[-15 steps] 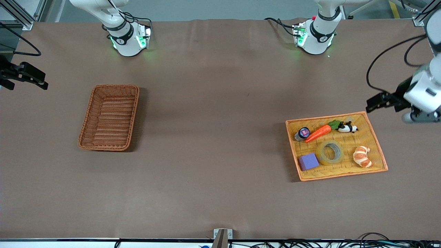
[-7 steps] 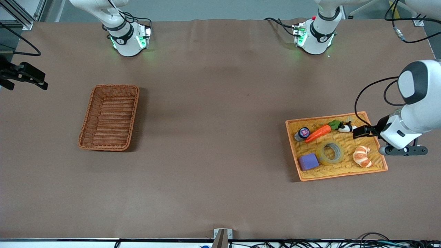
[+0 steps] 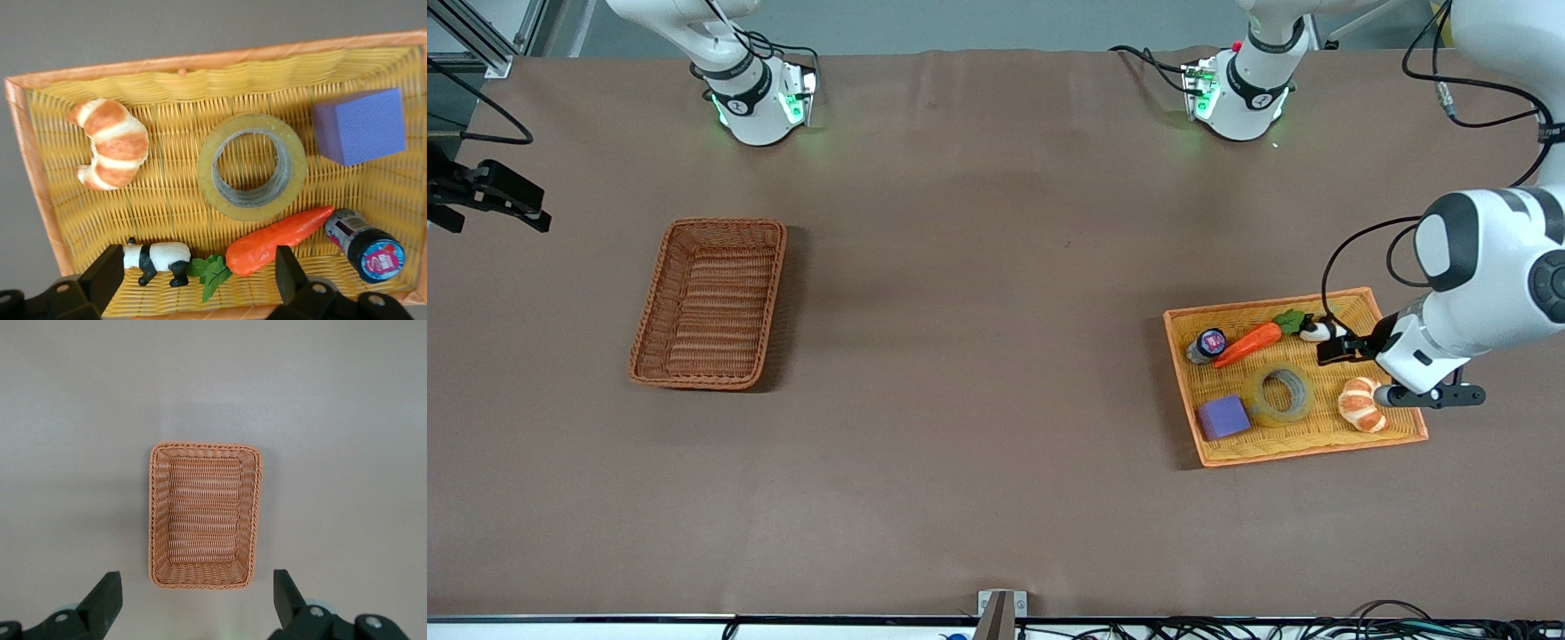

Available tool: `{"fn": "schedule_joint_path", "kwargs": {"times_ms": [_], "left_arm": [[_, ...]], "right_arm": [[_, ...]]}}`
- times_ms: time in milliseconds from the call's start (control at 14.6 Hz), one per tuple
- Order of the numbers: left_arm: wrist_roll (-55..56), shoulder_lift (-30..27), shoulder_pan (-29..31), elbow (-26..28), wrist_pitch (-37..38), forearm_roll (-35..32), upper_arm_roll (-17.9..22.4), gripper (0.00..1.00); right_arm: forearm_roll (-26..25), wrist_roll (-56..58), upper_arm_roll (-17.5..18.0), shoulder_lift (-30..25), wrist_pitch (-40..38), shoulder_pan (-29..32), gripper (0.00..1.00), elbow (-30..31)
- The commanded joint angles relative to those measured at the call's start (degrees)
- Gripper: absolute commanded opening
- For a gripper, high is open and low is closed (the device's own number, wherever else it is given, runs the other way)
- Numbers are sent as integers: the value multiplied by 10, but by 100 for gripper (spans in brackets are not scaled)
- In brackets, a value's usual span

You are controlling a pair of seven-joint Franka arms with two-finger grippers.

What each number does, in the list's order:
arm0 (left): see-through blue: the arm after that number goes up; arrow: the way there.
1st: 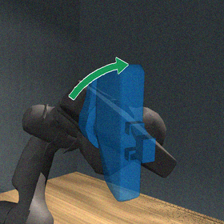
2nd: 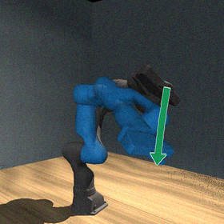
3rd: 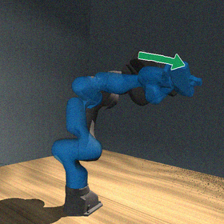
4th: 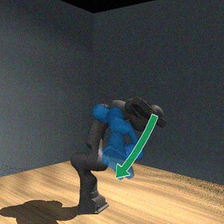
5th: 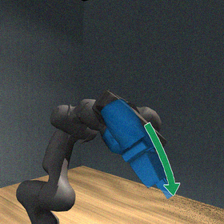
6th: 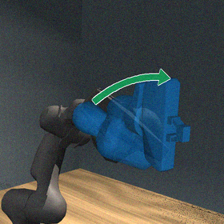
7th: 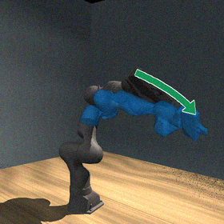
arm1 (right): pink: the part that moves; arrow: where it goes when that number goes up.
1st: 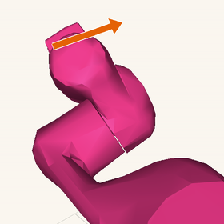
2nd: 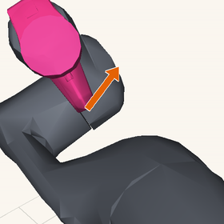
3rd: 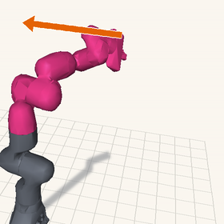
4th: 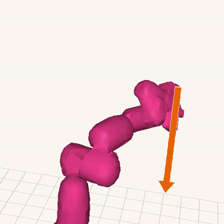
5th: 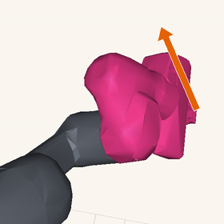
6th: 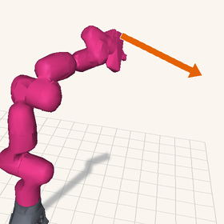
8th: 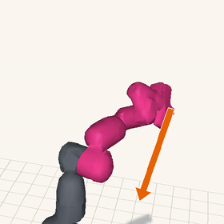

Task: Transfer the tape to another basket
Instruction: 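Lower the left gripper and close it on the tape roll rim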

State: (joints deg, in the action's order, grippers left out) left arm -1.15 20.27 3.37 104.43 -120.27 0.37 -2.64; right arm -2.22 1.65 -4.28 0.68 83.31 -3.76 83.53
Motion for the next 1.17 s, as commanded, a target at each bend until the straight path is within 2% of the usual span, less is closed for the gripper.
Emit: {"fn": "schedule_joint_path", "kwargs": {"times_ms": [0, 206, 480, 618, 961, 1029, 1098], "left_arm": [[-12, 25, 1, 6, -22, -8, -1, 100], [-10, 70, -2, 2, -86, -7, -2, 100], [-11, 107, -4, -5, -135, -7, -2, 100], [-8, 123, -9, -18, -142, -8, -2, 100], [-12, 151, 0, -6, -174, -8, -3, 95], [-13, 151, 0, -5, -175, -8, -3, 83], [-14, 151, -3, -9, -175, -8, -3, 55]], "right_arm": [[13, -1, 3, -2, 1, 6, 100, 0], [13, -2, 3, -2, 1, 7, 100, -1], [13, -2, 3, -2, 1, 7, 100, -1], [13, -2, 4, -2, 2, 7, 100, -1], [13, -5, 3, -2, 2, 6, 100, -1], [13, -5, 3, -2, 2, 7, 100, -1], [13, -5, 3, -2, 2, 7, 100, -1]]}}
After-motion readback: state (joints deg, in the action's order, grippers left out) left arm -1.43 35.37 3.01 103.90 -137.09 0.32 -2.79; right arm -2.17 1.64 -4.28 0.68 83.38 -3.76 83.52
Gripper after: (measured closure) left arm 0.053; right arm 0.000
